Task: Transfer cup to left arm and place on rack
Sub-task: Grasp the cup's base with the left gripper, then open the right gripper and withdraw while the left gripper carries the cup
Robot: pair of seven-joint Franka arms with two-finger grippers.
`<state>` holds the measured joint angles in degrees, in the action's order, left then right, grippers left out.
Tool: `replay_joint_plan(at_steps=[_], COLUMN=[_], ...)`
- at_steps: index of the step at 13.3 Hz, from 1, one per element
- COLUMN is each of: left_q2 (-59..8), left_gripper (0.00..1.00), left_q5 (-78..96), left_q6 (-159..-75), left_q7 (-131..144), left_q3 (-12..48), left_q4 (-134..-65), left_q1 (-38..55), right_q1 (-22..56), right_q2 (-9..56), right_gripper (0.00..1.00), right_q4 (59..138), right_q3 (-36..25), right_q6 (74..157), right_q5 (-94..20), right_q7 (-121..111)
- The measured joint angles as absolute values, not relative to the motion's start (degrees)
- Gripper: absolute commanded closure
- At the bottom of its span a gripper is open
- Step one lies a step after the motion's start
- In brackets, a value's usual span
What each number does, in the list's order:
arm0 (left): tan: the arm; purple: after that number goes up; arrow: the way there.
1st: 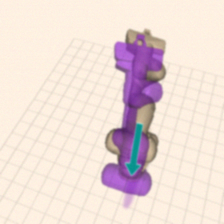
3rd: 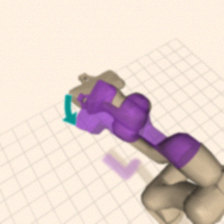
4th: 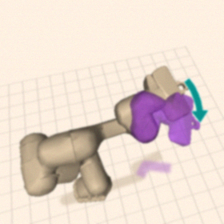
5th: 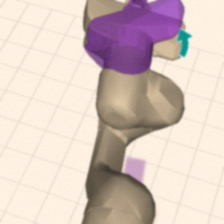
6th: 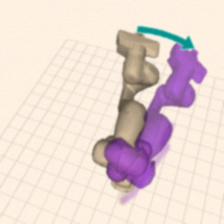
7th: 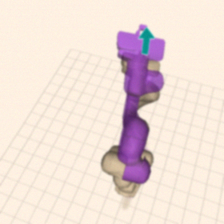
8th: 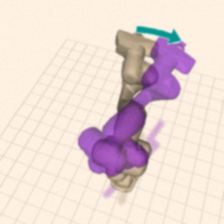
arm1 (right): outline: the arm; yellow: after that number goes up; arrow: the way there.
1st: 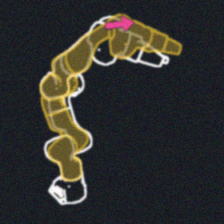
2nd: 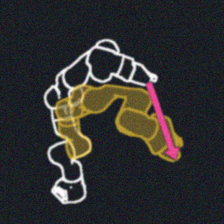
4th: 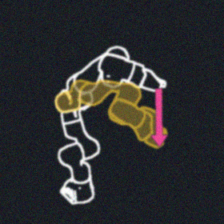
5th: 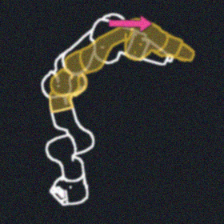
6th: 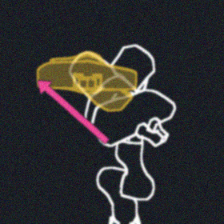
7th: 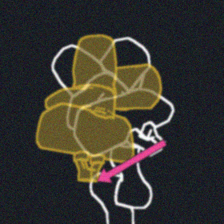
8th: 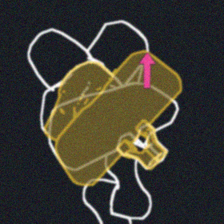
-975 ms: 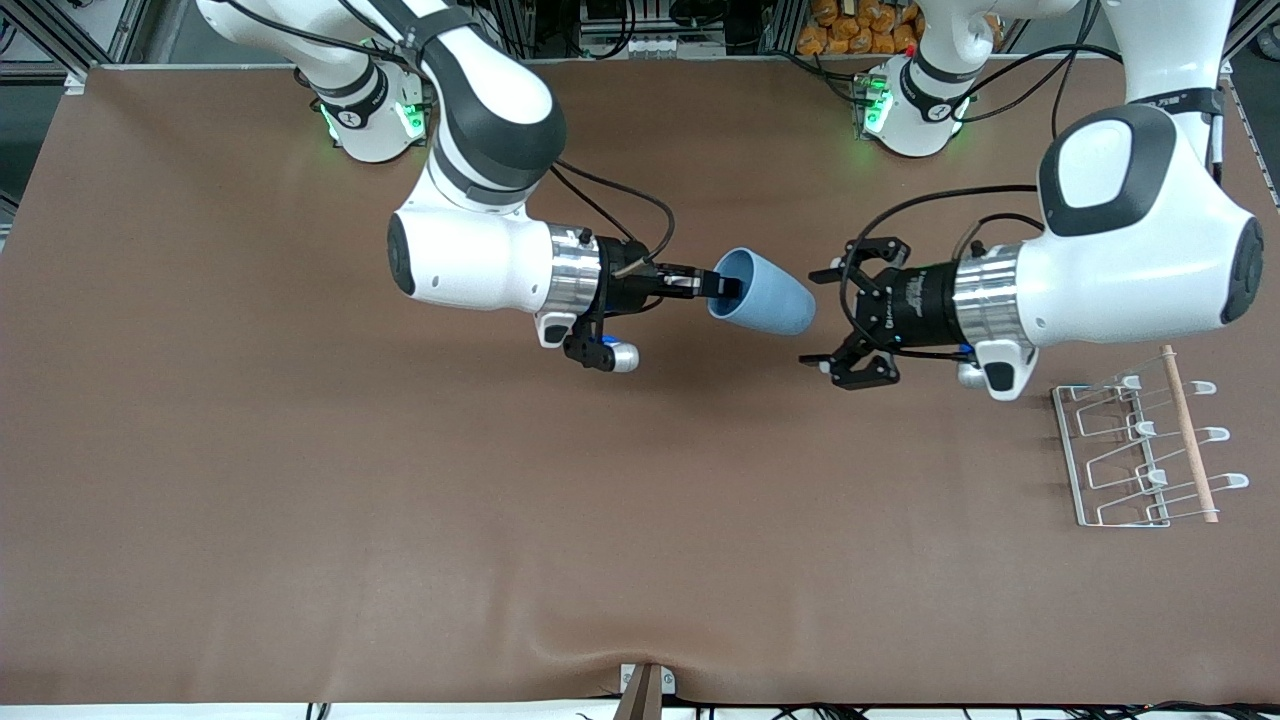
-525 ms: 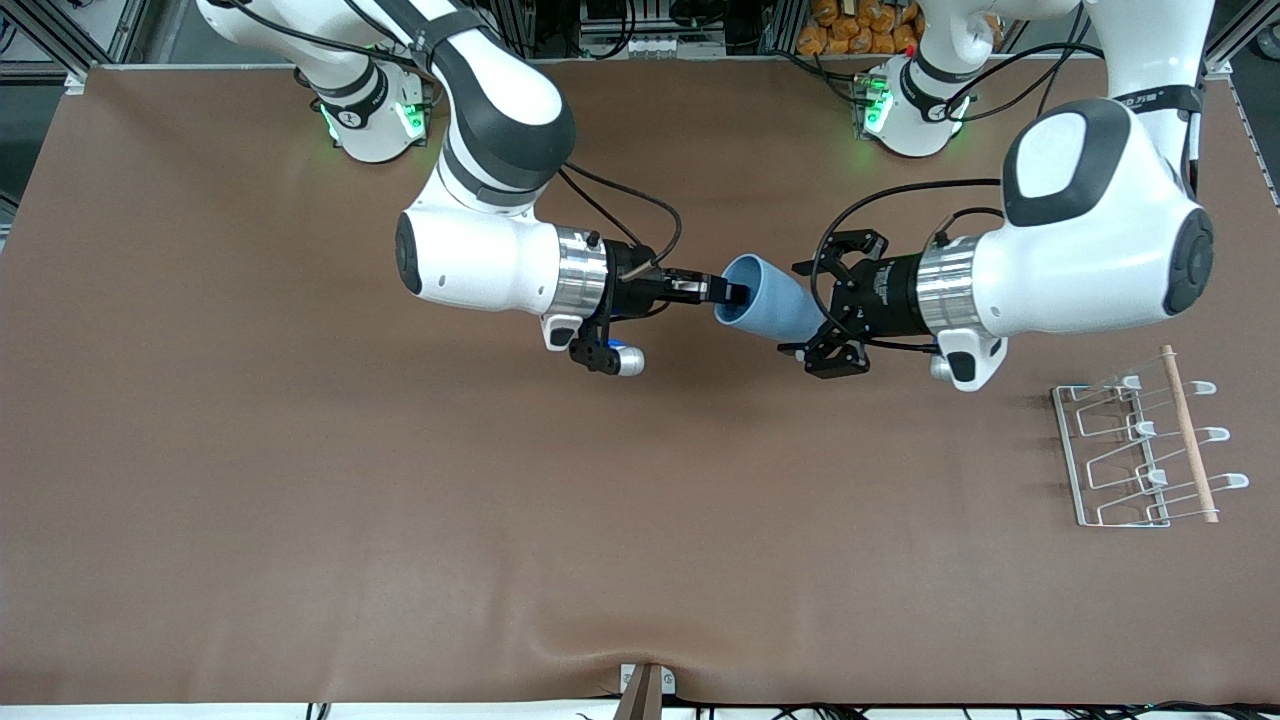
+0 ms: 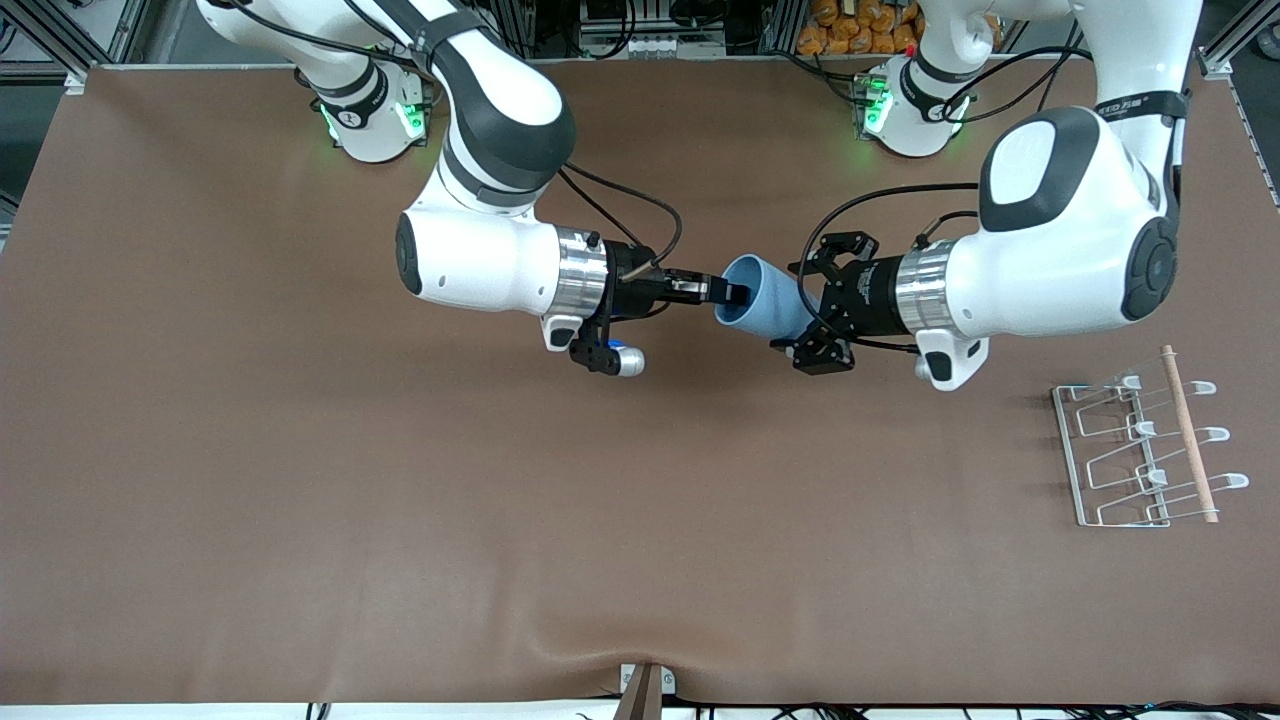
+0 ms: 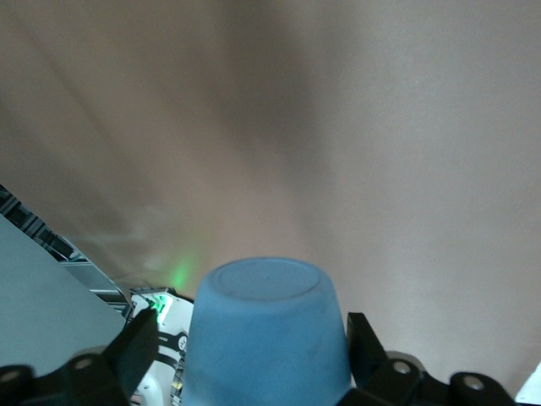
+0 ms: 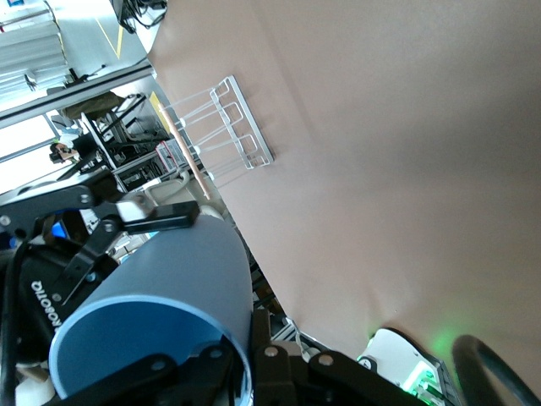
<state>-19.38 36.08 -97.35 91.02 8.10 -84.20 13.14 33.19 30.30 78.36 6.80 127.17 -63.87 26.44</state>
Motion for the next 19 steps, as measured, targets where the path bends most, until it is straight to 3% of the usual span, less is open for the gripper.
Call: replay_joint_plan(at_steps=[1,3,4,5,6,16,19], left_q2=[-19.47,-19.48,-19.48,-19.48,-19.48,-18.91,-18.91], left_gripper=[1.00,1.00,1.00,1.00,1.00,0.98,1.00], left_q5=[36.08,36.08,36.07,36.07,36.06,15.70,11.20], left_q6=[-97.34,-97.64,-97.63,-97.63,-97.57,-96.07,-93.73], left_q7=[90.73,90.41,90.40,90.39,90.31,84.76,79.67], left_q3=[8.11,8.02,8.03,8.03,8.03,7.71,7.25], left_q4=[-84.23,-84.17,-84.15,-84.15,-84.15,-83.51,-83.31], left_q1=[13.21,13.03,12.98,12.97,12.96,11.92,9.96], right_q1=[33.21,33.28,33.31,33.32,33.32,31.80,27.43], right_q2=[30.31,30.31,30.33,30.34,30.33,30.09,29.23], right_gripper=[1.00,1.00,0.88,0.35,0.00,0.00,0.00], right_q4=[78.36,78.34,78.32,78.31,78.27,77.16,77.13], right_q3=[6.80,6.84,6.85,6.84,6.82,4.99,4.74], right_q6=[127.19,126.86,126.98,127.01,127.12,127.18,121.31], right_q5=[-63.87,-63.90,-63.90,-63.90,-63.91,-62.81,-52.07], right_q7=[26.44,26.49,26.50,26.50,26.50,26.40,26.36])
